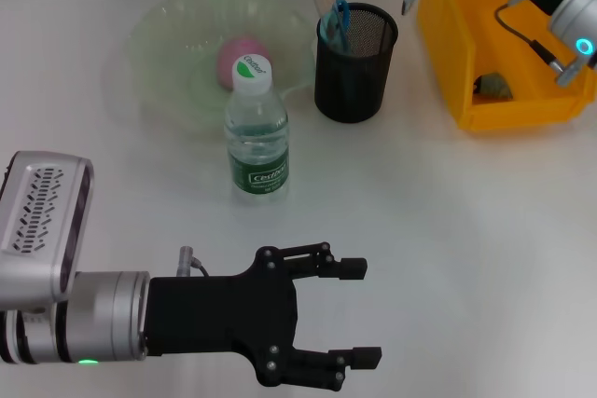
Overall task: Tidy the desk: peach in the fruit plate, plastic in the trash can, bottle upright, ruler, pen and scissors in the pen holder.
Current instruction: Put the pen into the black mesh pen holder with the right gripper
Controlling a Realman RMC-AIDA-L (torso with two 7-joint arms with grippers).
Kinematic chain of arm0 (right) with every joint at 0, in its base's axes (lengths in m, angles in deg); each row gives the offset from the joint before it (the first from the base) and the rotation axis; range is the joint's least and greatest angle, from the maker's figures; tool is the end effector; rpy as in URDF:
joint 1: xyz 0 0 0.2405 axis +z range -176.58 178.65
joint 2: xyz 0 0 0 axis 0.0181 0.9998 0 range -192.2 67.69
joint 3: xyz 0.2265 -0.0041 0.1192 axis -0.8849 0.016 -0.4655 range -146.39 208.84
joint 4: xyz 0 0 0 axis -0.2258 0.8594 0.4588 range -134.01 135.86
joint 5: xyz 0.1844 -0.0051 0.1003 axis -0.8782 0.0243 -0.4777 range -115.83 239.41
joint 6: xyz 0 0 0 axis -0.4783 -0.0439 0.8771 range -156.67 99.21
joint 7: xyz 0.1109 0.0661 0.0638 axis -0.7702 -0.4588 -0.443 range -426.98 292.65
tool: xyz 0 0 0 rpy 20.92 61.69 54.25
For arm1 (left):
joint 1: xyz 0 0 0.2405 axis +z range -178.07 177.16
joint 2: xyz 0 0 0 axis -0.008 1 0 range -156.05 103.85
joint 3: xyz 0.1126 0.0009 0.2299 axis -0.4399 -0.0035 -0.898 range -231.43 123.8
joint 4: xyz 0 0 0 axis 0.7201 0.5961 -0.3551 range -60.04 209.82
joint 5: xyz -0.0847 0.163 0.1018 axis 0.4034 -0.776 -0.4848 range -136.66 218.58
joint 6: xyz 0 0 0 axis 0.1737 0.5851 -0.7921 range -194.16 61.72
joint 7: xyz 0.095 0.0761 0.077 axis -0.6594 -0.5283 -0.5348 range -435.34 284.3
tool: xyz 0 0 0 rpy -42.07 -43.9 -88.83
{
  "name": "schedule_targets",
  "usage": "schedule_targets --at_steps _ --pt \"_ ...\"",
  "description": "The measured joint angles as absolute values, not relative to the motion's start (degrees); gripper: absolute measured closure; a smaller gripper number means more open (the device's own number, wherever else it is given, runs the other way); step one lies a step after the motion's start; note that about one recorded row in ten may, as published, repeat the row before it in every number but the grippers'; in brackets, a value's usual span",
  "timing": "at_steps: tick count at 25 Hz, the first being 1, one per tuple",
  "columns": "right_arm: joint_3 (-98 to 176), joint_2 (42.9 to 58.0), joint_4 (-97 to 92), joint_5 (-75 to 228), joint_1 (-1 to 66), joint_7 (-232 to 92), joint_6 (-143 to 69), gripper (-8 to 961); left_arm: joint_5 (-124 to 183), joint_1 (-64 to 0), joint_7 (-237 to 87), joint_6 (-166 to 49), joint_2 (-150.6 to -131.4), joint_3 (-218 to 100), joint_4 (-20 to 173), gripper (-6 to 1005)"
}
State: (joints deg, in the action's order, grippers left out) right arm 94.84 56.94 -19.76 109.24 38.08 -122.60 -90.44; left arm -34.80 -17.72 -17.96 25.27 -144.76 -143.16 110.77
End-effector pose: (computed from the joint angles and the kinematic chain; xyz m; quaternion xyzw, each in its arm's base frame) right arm 0.2156 0.4151 -0.0003 -0.7825 0.2400 0.4362 0.3739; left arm -0.2292 0.2295 -0.0735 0.9387 0.0586 0.3393 0.0181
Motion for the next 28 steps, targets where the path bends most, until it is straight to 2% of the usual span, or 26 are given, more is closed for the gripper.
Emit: schedule_targets --at_steps 15,28 --pt "100.2 57.25 -17.3 109.4 42.9 -120.6 -86.0 706 -34.8 -17.9 -18.2 25.3 -144.84 -143.2 110.6 186" --pt "104.9 57.47 -17.2 108.9 42.7 -120.9 -82.4 668 -34.8 -17.5 -18.4 24.8 -144.84 -143.9 110.6 186"
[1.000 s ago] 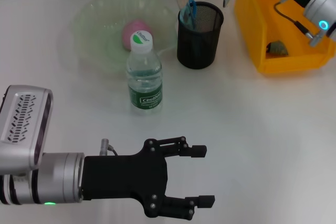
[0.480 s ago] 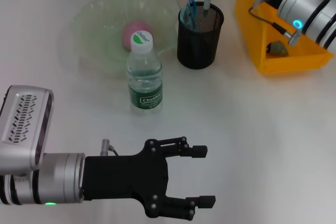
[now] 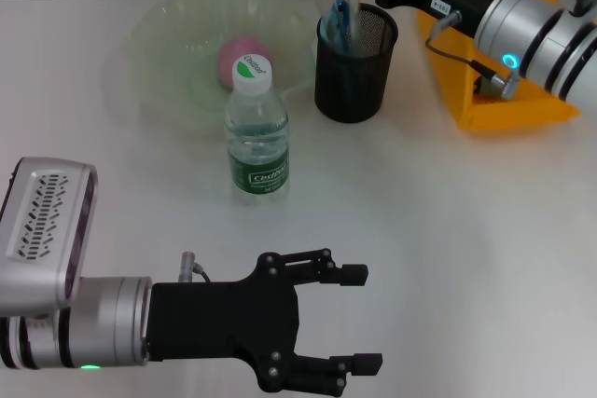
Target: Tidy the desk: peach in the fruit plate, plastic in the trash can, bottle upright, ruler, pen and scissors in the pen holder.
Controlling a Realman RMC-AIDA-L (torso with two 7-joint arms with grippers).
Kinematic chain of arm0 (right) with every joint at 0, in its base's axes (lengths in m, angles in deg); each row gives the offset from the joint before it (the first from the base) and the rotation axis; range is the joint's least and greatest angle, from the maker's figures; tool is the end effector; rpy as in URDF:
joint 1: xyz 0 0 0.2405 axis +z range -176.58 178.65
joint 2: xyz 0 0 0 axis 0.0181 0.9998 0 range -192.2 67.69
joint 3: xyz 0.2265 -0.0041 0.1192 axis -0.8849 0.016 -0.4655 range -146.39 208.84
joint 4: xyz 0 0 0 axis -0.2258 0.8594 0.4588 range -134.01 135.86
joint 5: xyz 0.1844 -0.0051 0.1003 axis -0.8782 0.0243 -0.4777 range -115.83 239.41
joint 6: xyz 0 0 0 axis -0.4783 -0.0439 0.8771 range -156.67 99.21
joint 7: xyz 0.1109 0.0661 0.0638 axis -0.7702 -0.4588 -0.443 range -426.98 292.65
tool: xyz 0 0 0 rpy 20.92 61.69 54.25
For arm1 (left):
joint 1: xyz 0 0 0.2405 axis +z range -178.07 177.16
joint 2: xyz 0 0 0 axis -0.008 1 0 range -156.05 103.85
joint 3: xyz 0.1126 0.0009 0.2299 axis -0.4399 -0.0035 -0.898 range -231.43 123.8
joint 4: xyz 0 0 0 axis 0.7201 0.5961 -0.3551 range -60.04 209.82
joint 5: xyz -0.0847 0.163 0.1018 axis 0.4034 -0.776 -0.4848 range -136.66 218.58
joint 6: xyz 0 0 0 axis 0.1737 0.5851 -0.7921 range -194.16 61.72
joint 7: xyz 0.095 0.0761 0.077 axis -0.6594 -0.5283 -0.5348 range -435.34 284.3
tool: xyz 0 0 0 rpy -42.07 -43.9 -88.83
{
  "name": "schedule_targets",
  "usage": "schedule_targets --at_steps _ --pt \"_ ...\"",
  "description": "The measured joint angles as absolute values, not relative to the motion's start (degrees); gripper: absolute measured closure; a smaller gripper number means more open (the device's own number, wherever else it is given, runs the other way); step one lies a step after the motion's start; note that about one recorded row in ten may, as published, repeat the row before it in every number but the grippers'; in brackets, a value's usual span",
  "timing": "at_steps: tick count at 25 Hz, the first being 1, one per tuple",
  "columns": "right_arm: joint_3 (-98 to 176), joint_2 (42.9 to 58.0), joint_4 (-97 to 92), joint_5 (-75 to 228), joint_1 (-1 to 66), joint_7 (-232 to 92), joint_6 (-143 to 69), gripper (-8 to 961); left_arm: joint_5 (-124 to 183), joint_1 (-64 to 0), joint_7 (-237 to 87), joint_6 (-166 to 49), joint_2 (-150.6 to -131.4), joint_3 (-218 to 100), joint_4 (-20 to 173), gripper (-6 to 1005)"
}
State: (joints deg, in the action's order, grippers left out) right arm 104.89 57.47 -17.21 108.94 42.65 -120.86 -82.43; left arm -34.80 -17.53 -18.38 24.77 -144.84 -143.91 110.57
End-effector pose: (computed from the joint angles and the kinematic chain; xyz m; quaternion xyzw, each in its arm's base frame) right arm 0.1973 0.4215 -0.0435 -0.8401 0.2267 0.3551 0.3415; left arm -0.2304 0.2272 -0.0764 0.9401 0.0587 0.3354 0.0195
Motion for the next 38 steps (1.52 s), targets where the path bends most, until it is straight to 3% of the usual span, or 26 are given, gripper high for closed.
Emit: schedule_targets --at_steps 5,11,15,20,26,29,35,38 --pt "104.7 57.53 -18.1 108.8 41.4 -121.9 -83.2 654 -34.8 -17.4 -18.8 24.7 -144.84 -143.9 110.6 186" --pt "104.9 57.07 -23.1 109.5 36.1 -128.0 -89.9 389 -34.8 -17.3 -18.9 24.9 -144.84 -143.8 110.6 186" --pt "103.6 56.7 -35.3 115.8 25.8 -137.1 -99.2 199 -34.5 -17.2 -18.7 25.2 -144.71 -143.4 110.6 186" --pt "97.0 55.98 -42.7 125.2 18.0 -142.9 -109.9 166 -34.4 -17.2 -18.5 25.3 -144.66 -143.4 110.6 186" --pt "72.6 53.12 -44.9 165.1 16.1 -145.6 -144.9 127 -34.4 -17.2 -18.1 25.2 -144.51 -143.2 110.6 186" --pt "71.6 53.18 -45.0 168.2 16.0 -144.8 -146.6 128 -34.5 -17.3 -17.8 25.1 -144.49 -143.1 110.6 186" --pt "71.3 56.12 -44.8 178.3 15.3 -140.1 -145.6 131 -34.7 -17.8 -16.7 24.7 -144.4 -142.2 110.6 186" --pt "71.4 56.57 -44.8 179.0 15.5 -140.0 -144.2 132 -34.8 -17.9 -16.7 24.7 -144.4 -142.0 110.6 186"
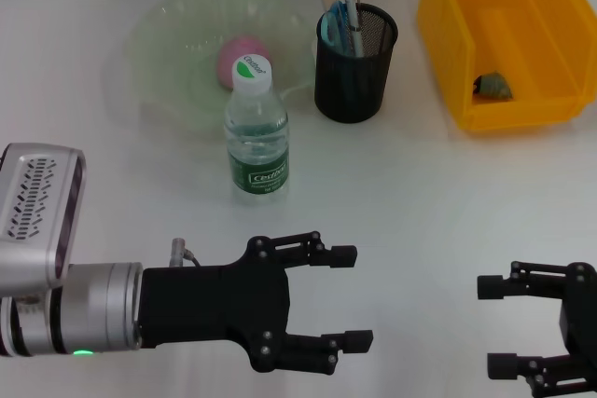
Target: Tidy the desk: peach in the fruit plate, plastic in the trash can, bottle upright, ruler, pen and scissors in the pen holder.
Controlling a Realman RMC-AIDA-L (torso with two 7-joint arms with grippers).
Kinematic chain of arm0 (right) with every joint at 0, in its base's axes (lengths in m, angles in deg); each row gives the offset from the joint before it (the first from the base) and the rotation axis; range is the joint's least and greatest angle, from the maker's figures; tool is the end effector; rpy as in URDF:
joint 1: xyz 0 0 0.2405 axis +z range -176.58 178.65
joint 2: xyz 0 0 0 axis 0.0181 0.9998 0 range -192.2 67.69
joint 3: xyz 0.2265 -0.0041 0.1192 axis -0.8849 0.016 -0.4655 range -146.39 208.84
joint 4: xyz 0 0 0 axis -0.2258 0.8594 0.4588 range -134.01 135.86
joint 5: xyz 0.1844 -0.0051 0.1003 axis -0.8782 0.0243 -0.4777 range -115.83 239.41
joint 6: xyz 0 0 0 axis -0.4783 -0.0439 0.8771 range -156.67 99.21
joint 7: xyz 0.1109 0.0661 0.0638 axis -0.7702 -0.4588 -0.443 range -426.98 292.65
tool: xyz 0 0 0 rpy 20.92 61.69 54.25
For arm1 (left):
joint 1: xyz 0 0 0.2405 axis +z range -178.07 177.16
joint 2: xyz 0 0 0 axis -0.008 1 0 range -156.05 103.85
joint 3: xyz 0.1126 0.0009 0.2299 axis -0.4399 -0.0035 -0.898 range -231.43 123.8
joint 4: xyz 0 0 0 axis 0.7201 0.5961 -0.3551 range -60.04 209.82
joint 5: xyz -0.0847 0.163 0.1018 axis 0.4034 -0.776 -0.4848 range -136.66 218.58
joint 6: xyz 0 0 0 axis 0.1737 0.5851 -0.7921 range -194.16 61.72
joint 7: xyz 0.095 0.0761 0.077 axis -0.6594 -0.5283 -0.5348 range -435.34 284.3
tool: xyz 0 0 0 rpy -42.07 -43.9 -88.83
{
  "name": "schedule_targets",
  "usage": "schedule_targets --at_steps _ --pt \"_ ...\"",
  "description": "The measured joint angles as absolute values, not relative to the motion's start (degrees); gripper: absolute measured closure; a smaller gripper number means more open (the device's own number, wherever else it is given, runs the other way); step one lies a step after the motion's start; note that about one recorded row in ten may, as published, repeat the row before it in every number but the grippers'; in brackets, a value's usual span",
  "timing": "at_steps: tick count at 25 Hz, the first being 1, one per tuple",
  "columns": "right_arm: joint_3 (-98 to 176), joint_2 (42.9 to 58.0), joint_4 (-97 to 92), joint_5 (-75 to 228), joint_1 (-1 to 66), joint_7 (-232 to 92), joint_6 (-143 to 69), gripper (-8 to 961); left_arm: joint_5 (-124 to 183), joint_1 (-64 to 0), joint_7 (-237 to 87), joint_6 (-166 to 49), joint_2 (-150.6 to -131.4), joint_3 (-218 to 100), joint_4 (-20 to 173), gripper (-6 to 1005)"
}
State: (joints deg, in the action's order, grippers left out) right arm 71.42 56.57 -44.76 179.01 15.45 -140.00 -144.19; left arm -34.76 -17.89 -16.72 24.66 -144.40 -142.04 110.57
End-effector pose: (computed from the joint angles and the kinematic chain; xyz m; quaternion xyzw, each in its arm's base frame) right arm 0.2969 0.2104 0.0244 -0.9438 0.1859 0.2733 0.0010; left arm -0.2322 0.2346 -0.0698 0.9389 0.0720 0.3365 0.0080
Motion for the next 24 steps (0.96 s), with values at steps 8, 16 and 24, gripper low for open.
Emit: schedule_targets --at_steps 8,16,24 --pt "71.1 56.67 -44.4 179.3 15.6 -139.9 -143.4 133 -34.8 -17.8 -16.0 24.7 -144.25 -141.7 110.6 186" --pt "70.9 56.72 -44.6 179.3 15.5 -140.0 -143.3 133 -34.8 -17.5 -16.0 24.7 -144.22 -141.7 110.6 186" --pt "69.9 56.75 -44.8 179.0 15.2 -140.0 -143.2 133 -34.8 -17.1 -16.0 24.7 -144.22 -140.8 110.6 186"
